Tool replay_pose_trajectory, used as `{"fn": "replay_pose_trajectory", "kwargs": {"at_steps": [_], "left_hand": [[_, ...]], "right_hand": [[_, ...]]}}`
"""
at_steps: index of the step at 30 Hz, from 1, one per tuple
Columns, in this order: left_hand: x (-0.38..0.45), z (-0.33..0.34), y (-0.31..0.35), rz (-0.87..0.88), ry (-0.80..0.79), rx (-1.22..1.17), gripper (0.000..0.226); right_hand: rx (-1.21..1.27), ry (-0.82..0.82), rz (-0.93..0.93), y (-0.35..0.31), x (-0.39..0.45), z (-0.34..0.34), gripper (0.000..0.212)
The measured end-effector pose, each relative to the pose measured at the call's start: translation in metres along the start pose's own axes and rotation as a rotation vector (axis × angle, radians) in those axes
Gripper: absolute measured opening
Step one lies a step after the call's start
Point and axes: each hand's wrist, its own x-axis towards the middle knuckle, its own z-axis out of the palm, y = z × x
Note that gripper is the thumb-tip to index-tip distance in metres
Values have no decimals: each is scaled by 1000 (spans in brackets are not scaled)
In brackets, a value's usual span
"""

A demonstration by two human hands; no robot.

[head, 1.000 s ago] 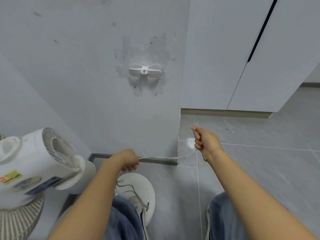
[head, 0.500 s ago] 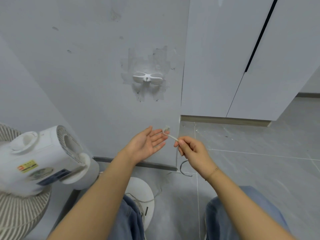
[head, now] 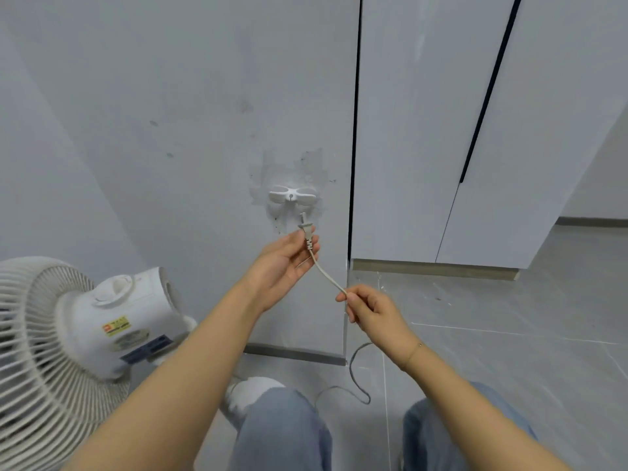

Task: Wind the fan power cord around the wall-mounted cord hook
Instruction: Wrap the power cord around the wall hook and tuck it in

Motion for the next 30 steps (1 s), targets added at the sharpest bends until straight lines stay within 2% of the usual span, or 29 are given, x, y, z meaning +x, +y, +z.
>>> {"fn": "replay_pose_trajectory", "kwargs": {"at_steps": [6, 11, 15, 23, 30], "left_hand": [[-28, 33, 70, 151, -19, 270, 13], [-56, 40, 119, 281, -34, 339, 9], [-70, 41, 136, 331, -11, 364, 18], [-77, 34, 137, 365, -33, 479, 27], [-37, 24, 140, 431, 21, 690, 26]], "right_hand": [[7, -18, -78, -76, 8, -5, 29], [-9, -63, -104, -126, 8, -5, 27], [-70, -55, -163, -149, 2, 6, 22], [-156, -15, -142, -149, 4, 17, 18], [-38, -33, -85, -136, 49, 32, 16]]}}
